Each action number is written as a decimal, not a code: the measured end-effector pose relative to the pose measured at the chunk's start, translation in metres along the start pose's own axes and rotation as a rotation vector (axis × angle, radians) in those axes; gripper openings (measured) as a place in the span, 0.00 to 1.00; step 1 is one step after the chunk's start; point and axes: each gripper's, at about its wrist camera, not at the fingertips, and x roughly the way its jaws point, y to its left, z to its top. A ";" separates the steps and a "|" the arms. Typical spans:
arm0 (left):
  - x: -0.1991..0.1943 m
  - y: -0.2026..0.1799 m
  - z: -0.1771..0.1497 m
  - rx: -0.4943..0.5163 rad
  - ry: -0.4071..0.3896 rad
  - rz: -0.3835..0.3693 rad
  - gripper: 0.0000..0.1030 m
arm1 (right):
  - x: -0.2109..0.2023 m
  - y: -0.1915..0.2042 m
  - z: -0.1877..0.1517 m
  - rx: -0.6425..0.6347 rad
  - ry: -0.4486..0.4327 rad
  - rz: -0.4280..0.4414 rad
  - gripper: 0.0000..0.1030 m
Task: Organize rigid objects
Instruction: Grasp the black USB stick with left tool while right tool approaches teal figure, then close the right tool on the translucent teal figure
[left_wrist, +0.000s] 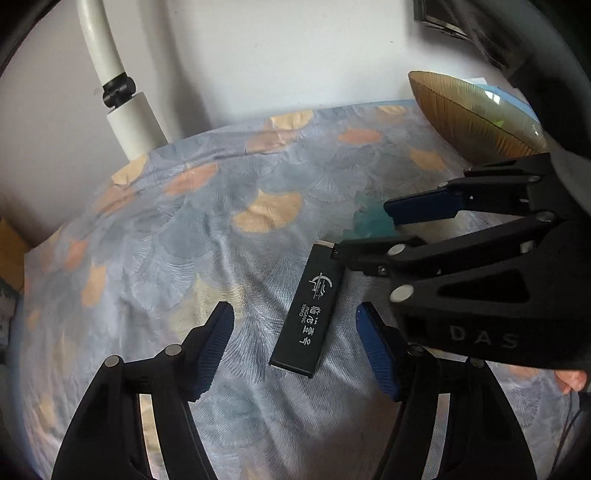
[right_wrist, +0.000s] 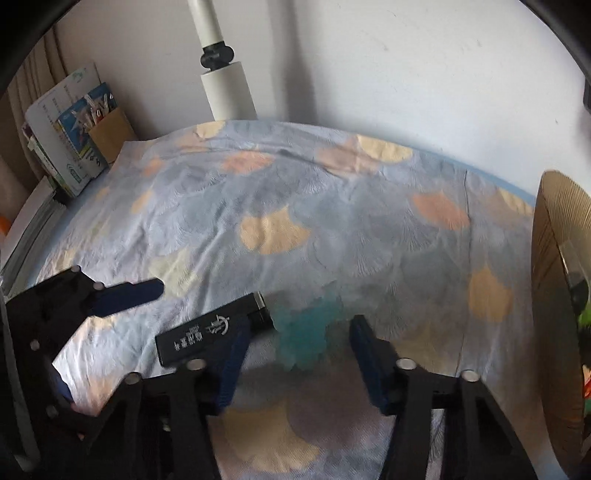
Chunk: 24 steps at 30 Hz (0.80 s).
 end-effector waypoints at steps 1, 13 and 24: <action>0.001 0.001 0.000 -0.012 0.002 -0.010 0.61 | 0.000 0.001 0.001 -0.001 -0.002 0.007 0.40; -0.049 0.025 -0.044 -0.233 -0.020 -0.067 0.21 | -0.033 0.000 -0.028 -0.032 -0.036 0.098 0.28; -0.102 0.009 -0.128 -0.387 -0.014 -0.099 0.21 | -0.071 0.031 -0.133 -0.193 0.013 0.143 0.28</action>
